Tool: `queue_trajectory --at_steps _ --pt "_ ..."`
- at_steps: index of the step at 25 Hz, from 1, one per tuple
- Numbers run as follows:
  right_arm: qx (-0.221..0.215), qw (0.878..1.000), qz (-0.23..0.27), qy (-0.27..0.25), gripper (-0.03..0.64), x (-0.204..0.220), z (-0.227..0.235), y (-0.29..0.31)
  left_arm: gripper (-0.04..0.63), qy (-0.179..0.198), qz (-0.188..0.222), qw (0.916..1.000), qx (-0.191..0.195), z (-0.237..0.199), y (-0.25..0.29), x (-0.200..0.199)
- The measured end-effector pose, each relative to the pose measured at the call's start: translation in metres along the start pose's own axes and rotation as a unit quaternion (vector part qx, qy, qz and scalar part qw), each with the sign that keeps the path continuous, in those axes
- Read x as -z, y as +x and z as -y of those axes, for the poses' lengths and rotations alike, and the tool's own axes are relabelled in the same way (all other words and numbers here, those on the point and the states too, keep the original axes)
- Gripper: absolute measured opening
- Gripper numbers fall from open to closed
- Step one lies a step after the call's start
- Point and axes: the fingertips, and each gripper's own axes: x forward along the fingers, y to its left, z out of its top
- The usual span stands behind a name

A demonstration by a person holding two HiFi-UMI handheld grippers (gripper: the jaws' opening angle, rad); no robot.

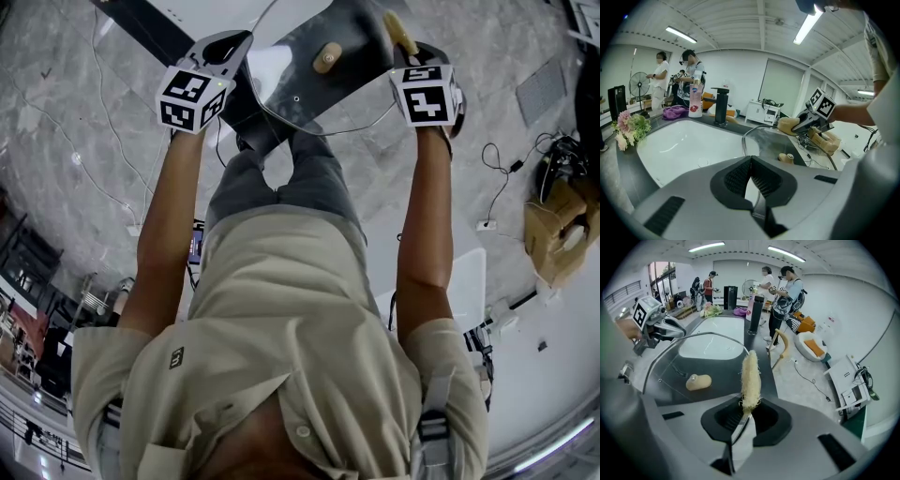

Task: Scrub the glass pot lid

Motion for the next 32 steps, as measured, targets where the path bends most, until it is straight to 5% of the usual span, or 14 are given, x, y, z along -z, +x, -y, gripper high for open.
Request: queue_trajectory --at_steps 14,20,27,32 --pt "-0.011 1.000 -0.001 -0.004 0.051 0.000 -0.017 0.000 0.015 -0.001 0.004 1.0000 0.000 0.004 -0.001 -0.005" --pt "-0.061 0.997 -0.004 -0.054 0.051 -0.011 -0.081 0.011 0.015 -0.004 0.005 1.0000 -0.002 0.003 -0.001 -0.001" --pt "-0.208 0.962 0.030 -0.177 0.051 -0.039 -0.220 -0.005 0.015 -0.004 0.003 1.0000 -0.005 0.003 0.001 -0.001" --pt "-0.243 0.947 0.031 -0.206 0.051 -0.039 -0.256 -0.017 0.015 -0.005 0.002 1.0000 -0.007 0.001 -0.003 0.003"
